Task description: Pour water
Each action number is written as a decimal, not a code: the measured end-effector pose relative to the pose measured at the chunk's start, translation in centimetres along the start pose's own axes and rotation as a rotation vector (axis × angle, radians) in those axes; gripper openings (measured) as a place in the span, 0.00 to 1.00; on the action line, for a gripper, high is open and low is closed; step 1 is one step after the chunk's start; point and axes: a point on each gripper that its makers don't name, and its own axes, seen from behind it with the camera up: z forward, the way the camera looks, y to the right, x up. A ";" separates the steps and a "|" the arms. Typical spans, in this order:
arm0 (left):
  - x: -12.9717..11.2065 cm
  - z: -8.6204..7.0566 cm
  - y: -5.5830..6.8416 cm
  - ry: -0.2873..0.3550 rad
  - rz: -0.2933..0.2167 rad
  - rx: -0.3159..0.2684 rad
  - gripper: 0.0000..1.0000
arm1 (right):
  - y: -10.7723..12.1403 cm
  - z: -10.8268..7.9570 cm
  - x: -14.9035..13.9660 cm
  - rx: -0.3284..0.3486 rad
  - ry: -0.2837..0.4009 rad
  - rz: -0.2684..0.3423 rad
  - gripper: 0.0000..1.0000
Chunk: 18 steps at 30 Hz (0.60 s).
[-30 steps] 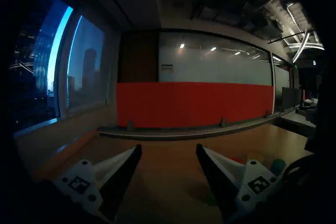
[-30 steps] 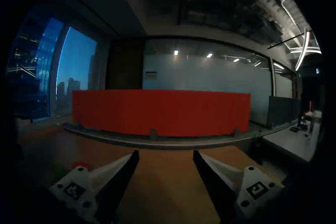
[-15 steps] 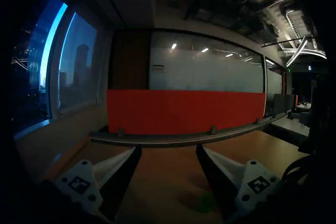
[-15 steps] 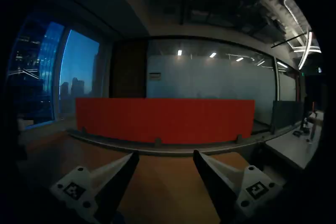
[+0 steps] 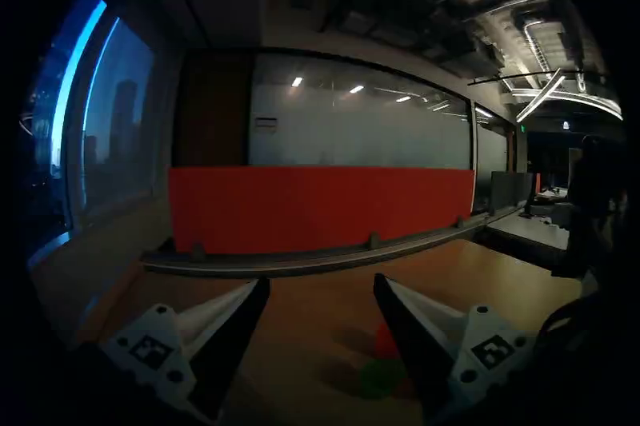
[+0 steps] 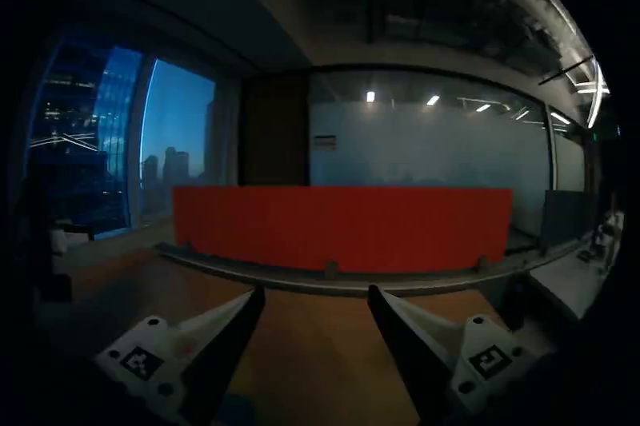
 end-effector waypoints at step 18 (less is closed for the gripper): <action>-1.2 0.3 3.5 -0.050 0.095 -0.200 0.96 | -6.2 -1.1 -0.3 0.294 -0.042 -0.057 1.00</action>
